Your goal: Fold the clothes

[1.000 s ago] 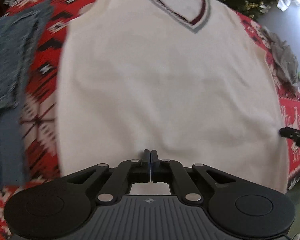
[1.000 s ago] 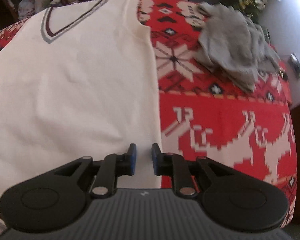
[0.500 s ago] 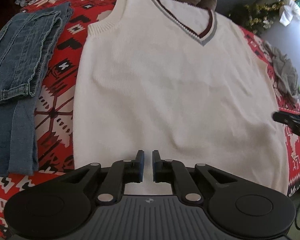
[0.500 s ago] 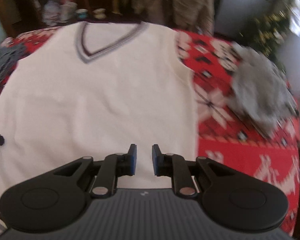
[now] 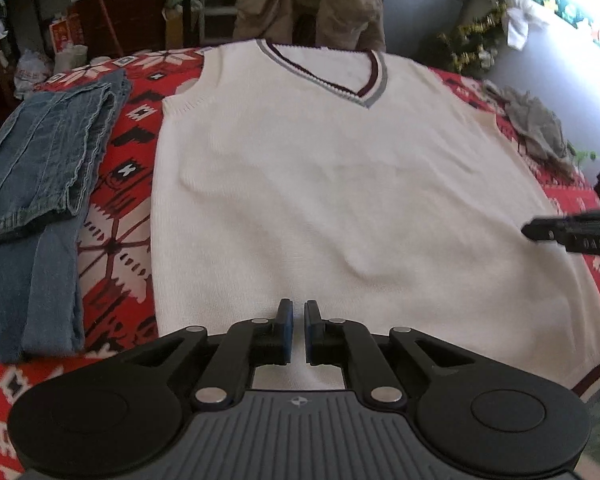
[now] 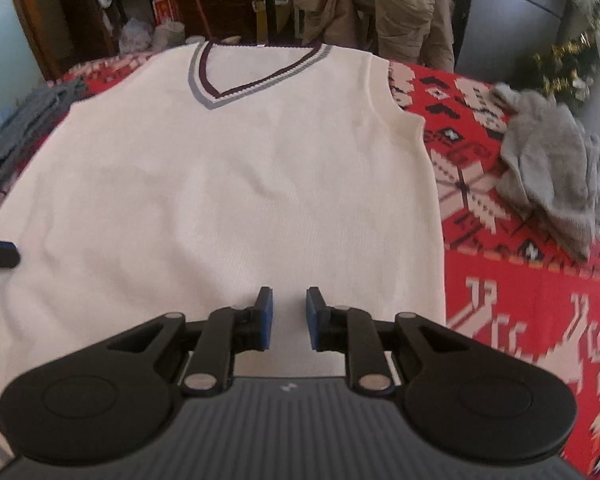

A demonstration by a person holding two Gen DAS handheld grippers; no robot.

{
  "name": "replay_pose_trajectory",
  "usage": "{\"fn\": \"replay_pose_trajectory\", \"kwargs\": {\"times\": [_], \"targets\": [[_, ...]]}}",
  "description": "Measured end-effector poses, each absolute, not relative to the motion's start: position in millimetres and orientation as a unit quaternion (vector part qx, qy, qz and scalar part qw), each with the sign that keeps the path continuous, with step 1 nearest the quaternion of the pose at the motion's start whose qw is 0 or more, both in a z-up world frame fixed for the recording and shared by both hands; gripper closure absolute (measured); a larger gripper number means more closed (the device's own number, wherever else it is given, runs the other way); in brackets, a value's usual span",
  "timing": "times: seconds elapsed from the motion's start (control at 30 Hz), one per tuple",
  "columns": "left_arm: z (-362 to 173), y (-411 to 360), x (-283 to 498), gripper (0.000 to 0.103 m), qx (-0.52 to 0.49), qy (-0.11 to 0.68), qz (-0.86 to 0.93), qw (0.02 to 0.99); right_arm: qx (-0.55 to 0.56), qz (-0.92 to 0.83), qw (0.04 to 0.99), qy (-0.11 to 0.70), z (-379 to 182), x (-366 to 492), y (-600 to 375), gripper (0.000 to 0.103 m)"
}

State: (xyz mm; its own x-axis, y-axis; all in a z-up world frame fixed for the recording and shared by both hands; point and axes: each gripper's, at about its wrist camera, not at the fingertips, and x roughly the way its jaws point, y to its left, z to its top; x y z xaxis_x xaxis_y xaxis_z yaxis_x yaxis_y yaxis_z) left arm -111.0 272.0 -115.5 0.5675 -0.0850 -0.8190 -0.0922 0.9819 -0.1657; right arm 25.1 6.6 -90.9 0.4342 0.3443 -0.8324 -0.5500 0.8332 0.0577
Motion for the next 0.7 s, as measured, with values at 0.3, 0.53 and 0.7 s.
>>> {"fn": "replay_pose_trajectory", "kwargs": {"times": [0.3, 0.53, 0.7], "targets": [[-107.5, 293.9, -158.9, 0.096, -0.229, 0.445, -0.014, 0.866, 0.005, 0.282, 0.850, 0.445, -56.6, -32.3, -50.0, 0.070], [-94.0, 312.3, -202.3, 0.096, -0.306, 0.444, -0.014, 0.842, -0.017, 0.274, 0.843, 0.463, -43.3, -68.4, -66.5, 0.069], [-109.9, 323.1, -223.9, 0.096, -0.353, 0.432, -0.002, 0.830, 0.035, 0.265, 0.848, 0.458, -43.0, -89.8, -93.5, 0.069]]}}
